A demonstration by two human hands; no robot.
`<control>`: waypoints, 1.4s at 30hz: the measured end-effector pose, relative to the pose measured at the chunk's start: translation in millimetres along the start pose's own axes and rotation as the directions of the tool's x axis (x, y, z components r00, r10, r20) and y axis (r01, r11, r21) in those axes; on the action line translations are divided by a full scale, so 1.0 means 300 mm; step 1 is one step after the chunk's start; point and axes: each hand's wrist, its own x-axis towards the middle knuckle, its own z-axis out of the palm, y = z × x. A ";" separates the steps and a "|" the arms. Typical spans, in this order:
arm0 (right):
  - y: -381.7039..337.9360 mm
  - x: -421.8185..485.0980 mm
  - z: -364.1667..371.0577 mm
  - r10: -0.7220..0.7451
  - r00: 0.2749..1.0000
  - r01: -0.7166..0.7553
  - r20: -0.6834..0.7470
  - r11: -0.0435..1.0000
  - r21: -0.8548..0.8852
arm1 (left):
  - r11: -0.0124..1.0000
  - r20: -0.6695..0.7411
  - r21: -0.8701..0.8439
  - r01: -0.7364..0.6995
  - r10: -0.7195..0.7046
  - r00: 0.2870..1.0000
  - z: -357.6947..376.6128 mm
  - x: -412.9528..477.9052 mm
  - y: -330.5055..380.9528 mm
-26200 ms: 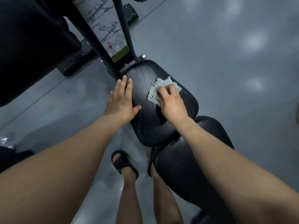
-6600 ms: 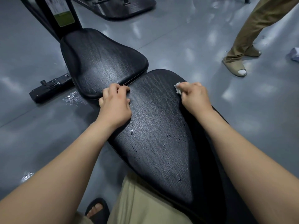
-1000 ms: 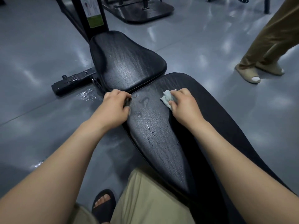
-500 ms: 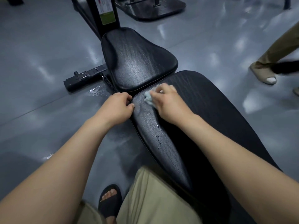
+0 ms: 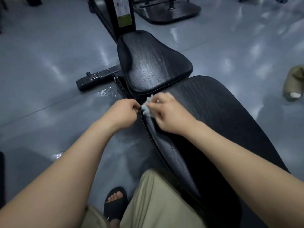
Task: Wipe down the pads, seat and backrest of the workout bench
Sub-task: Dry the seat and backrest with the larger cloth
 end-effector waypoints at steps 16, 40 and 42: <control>-0.065 -0.047 -0.017 -0.145 0.982 0.134 0.120 0.987 0.092 | 0.999 0.006 -0.042 0.017 -0.016 1.000 -0.015 -0.015 0.025; 0.005 -0.293 -0.104 0.106 0.994 -0.106 0.036 0.994 -0.008 | 1.000 -0.003 -0.014 0.020 -0.020 1.000 0.084 -0.012 0.092; 0.061 -0.307 -0.126 0.236 0.971 -0.238 -0.044 0.969 -0.066 | 0.999 -0.003 -0.031 0.040 -0.040 0.999 0.084 -0.011 0.097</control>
